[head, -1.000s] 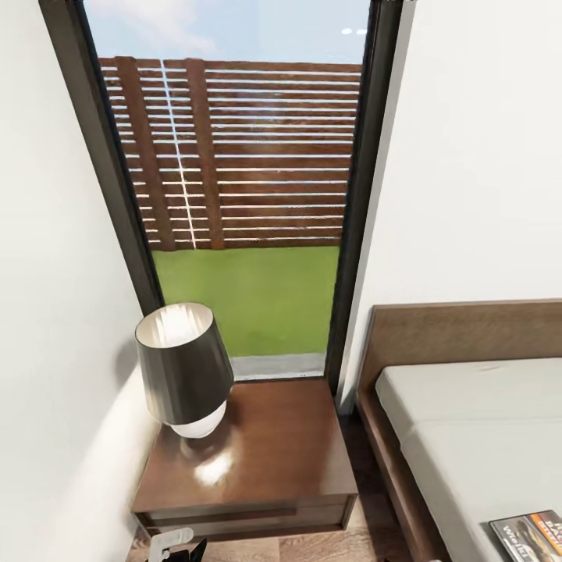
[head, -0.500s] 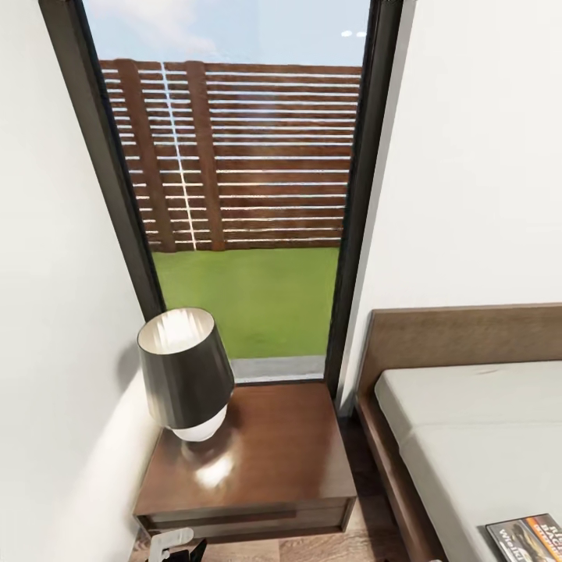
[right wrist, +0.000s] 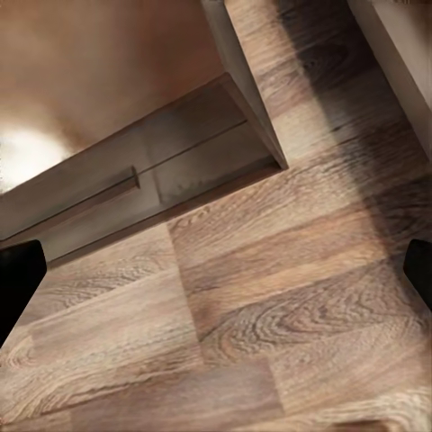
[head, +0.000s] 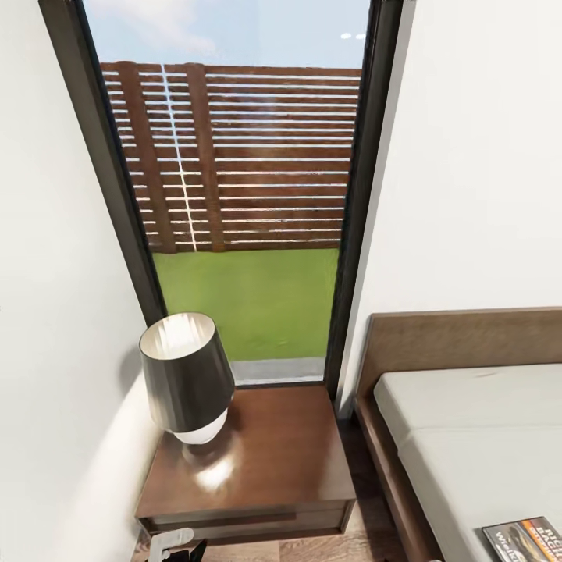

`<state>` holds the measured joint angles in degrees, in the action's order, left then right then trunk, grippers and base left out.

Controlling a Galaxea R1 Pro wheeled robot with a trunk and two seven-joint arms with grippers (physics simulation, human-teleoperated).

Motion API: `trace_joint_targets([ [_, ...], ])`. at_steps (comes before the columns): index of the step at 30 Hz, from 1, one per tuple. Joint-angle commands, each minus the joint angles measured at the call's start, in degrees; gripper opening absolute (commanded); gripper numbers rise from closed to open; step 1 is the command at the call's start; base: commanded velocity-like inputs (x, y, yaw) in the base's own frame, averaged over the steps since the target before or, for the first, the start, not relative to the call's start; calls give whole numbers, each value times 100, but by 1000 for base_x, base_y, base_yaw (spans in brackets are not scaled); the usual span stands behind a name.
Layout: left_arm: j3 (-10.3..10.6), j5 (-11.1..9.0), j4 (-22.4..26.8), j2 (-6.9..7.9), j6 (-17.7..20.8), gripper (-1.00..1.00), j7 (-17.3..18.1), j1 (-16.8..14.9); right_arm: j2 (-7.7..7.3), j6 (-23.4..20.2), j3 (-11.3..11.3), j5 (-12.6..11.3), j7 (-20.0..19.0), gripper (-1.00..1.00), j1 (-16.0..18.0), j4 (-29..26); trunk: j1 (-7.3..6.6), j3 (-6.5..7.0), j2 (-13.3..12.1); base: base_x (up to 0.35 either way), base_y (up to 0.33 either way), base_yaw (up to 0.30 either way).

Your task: In the bedroom, move the book from the bed onto either nightstand, and place the two sandals side by side next to the bed.

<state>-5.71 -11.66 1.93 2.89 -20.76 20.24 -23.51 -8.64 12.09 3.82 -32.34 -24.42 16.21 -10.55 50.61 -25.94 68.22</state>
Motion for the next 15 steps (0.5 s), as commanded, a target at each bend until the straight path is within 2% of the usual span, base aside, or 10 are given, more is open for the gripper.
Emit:
trace_joint_targets([
  [1,-46,-22,-8,1,1,100,50,-4,-4,22,40,-53,-19,100,5,9,-23,13,-38,0,0,0],
  [15,-44,-21,-8,1,1,100,50,-4,-5,22,40,-53,-20,100,5,9,-330,264,-600,0,0,0],
])
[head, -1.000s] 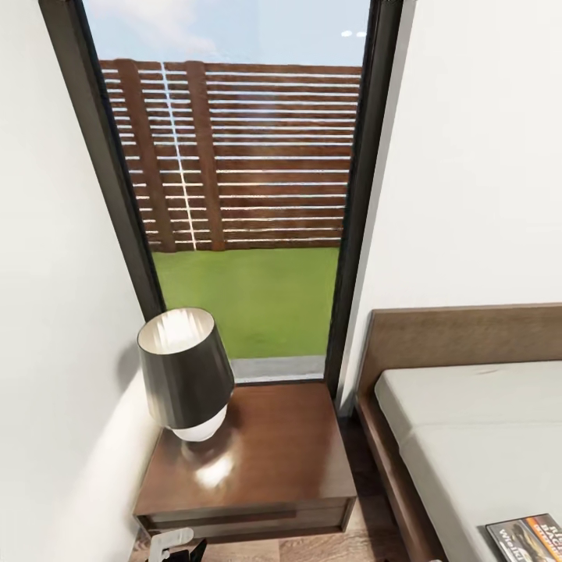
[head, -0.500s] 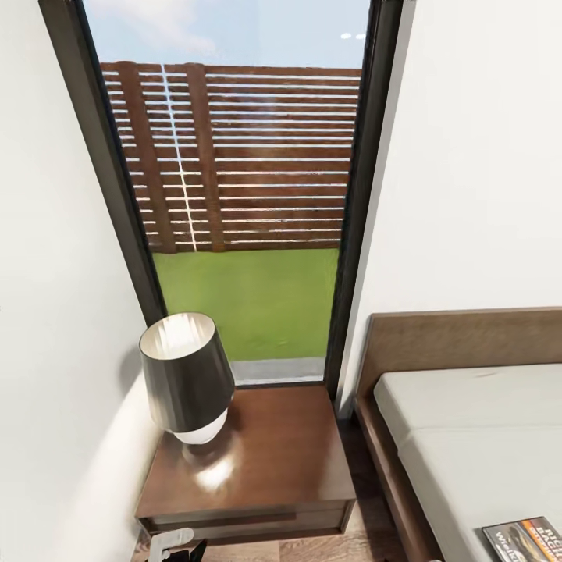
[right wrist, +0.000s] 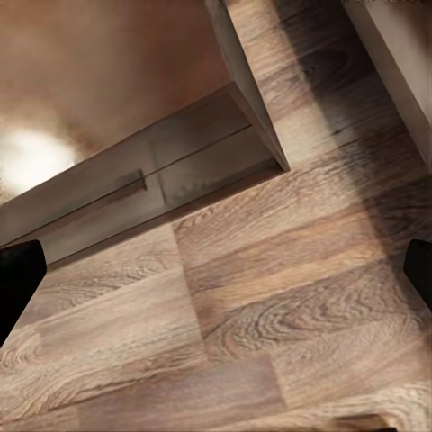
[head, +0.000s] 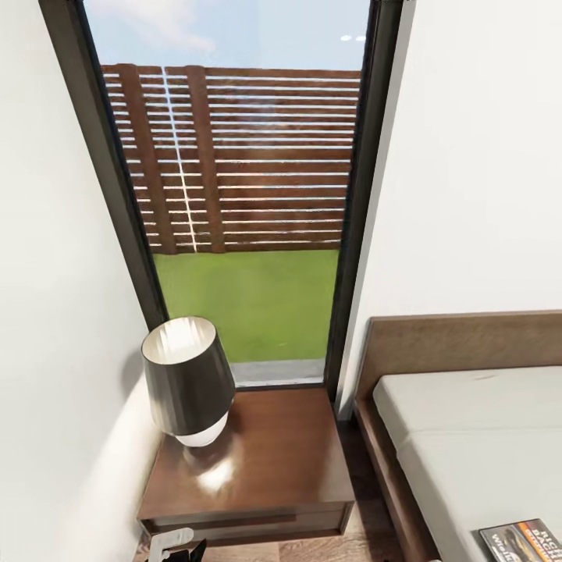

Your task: In the bedroom, move the book from the bed onto either nightstand, and place the two sandals side by side next to the bed.

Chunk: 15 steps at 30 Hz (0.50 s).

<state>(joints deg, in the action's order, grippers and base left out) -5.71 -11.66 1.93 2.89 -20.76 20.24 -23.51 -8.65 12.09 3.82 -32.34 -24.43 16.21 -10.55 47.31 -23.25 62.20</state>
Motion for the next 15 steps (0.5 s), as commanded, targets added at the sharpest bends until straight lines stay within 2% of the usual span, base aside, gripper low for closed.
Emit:
trace_joint_targets([
  [1,-44,-24,-8,1,1,100,50,-5,-4,22,40,-53,-19,100,5,9,-23,12,-38,0,0,0],
  [15,-44,-23,-8,1,1,100,50,-5,-4,22,40,-53,-22,100,5,9,-330,264,-599,0,0,0],
])
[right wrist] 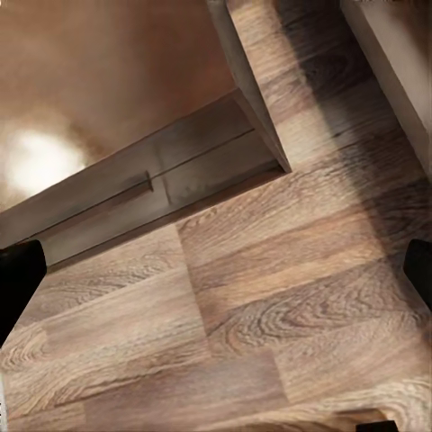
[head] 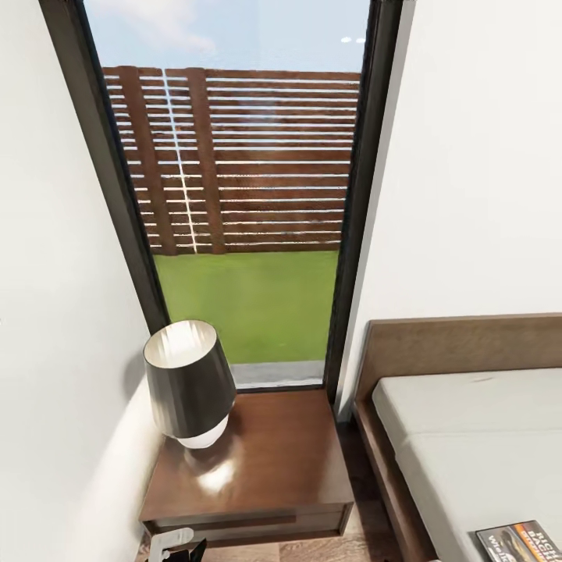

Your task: In the bedroom, move the book from the bed onto either nightstand, and place the two sandals side by side next to the bed.

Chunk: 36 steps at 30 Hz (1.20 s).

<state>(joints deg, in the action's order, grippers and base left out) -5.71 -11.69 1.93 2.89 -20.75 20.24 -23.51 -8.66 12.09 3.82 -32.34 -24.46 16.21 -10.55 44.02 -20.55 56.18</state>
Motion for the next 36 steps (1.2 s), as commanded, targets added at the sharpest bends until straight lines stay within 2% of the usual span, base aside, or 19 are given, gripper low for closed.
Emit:
trace_joint_targets([
  [1,-44,-19,-8,1,1,100,50,-5,-3,22,40,-53,-21,100,5,9,-22,12,-37,0,0,0],
  [36,-44,-19,-8,1,1,100,50,-5,-4,22,40,-53,-23,100,5,9,-791,640,-1441,0,0,0],
])
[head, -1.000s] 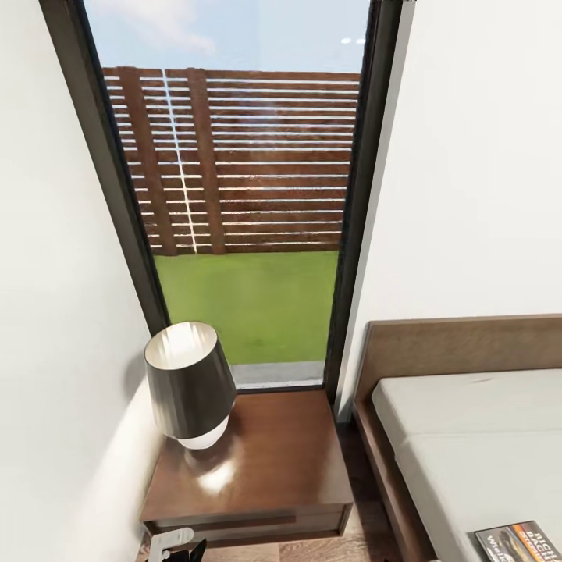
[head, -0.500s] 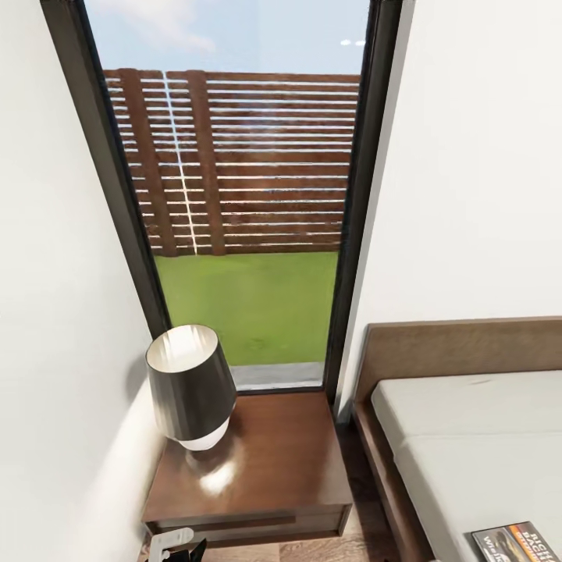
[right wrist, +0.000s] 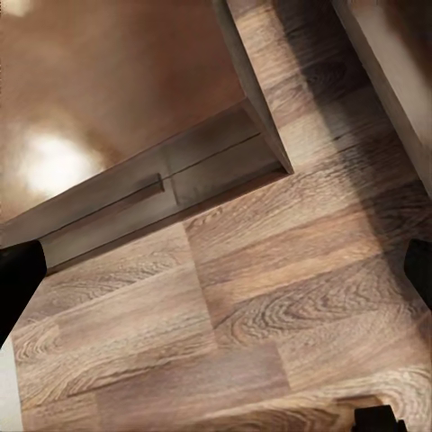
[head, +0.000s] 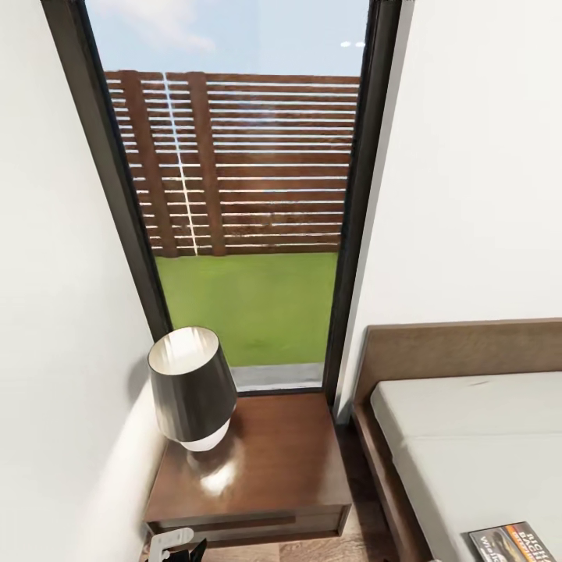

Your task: In the bedroom, move the book from the bed onto either nightstand, and place the two sandals side by side next to the bed.

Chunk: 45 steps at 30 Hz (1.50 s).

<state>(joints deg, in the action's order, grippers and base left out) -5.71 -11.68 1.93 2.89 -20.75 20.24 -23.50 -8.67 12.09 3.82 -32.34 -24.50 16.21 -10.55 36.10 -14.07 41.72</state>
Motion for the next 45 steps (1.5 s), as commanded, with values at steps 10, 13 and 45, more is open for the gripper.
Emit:
trace_joint_targets([
  [10,-44,-22,-9,1,1,100,50,-5,-1,22,40,-53,-19,100,5,9,-219,172,-396,0,0,0],
  [13,-44,-21,-9,1,1,100,50,-5,-1,22,40,-53,-19,100,5,9,-285,226,-517,0,0,0],
  [45,-44,-25,-9,1,1,100,50,-5,-3,22,40,-53,-19,100,5,9,-988,801,-1800,0,0,0],
])
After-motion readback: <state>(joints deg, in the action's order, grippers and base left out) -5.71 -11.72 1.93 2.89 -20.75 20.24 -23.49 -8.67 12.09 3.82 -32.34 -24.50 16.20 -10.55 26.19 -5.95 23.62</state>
